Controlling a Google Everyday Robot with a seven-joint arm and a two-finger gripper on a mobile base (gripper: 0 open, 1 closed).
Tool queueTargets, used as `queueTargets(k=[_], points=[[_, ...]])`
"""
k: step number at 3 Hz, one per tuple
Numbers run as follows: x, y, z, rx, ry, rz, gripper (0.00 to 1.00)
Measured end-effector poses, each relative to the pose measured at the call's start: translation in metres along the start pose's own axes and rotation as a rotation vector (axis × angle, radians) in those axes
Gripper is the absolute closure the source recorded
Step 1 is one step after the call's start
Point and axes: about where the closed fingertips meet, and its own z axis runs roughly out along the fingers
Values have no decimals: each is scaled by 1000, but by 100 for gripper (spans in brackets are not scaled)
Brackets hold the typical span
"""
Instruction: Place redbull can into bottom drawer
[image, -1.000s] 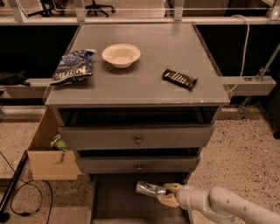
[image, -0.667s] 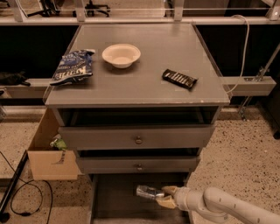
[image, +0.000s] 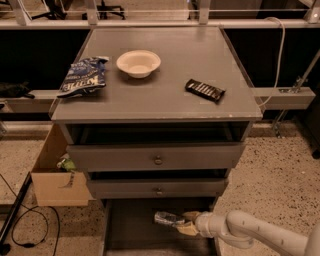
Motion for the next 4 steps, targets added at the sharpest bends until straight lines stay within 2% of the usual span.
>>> queueTargets(k=[1, 2, 4], points=[[23, -19, 32, -15, 53, 34, 100], [36, -26, 47, -25, 75, 50, 100], [57, -20, 57, -30, 97, 75, 100]])
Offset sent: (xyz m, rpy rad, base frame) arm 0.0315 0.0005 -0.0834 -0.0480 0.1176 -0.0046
